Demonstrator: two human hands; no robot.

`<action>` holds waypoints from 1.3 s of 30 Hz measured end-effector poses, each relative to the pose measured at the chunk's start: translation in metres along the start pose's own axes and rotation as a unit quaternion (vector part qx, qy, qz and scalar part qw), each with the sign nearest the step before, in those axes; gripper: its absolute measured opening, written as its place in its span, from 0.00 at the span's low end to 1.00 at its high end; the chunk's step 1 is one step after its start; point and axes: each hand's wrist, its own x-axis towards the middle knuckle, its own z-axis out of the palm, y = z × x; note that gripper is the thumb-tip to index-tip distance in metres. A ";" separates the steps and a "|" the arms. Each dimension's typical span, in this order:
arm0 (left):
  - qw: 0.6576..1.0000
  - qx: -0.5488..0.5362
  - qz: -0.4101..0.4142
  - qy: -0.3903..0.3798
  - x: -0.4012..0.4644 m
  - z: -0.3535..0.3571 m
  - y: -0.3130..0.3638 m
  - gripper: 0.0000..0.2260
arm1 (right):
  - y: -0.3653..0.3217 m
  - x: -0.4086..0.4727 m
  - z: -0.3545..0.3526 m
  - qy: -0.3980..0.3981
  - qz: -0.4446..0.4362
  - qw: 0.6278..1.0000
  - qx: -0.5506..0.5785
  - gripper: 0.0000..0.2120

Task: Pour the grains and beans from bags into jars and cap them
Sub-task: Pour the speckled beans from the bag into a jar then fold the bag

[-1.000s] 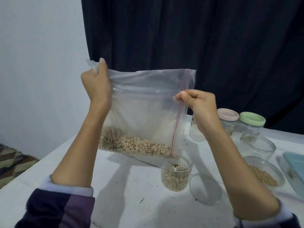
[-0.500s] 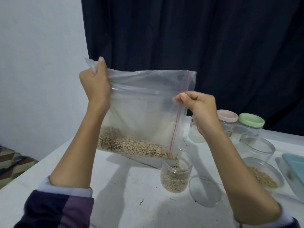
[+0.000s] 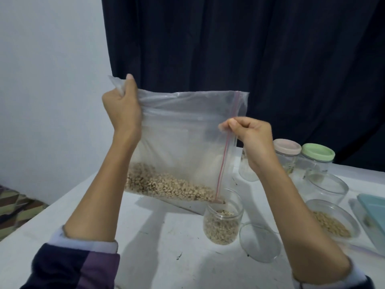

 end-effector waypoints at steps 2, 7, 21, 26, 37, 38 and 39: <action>1.000 -0.006 -0.008 0.013 0.004 -0.003 0.000 0.24 | -0.001 0.002 -0.003 0.008 -0.006 1.000 0.006 0.09; 1.000 -0.002 -0.004 -0.003 0.002 0.001 -0.001 0.24 | 0.003 0.001 -0.004 0.004 0.004 1.000 0.000 0.10; 1.000 -0.005 -0.012 -0.012 -0.003 0.002 -0.001 0.25 | 0.010 0.001 -0.005 0.009 0.014 1.000 -0.005 0.10; 1.000 -0.004 -0.017 -0.016 -0.008 0.003 -0.003 0.25 | 0.014 0.001 -0.004 0.008 0.026 1.000 0.006 0.10; 1.000 -0.013 -0.021 -0.007 -0.006 0.001 -0.001 0.27 | 0.010 -0.001 -0.003 0.010 -0.004 1.000 -0.026 0.13; 1.000 -0.016 -0.019 -0.009 -0.006 0.001 -0.001 0.27 | 0.010 -0.001 -0.002 0.014 -0.006 1.000 -0.026 0.13; 1.000 -0.016 -0.017 -0.011 -0.007 0.002 0.000 0.27 | 0.010 -0.001 -0.002 0.018 -0.008 0.999 -0.029 0.12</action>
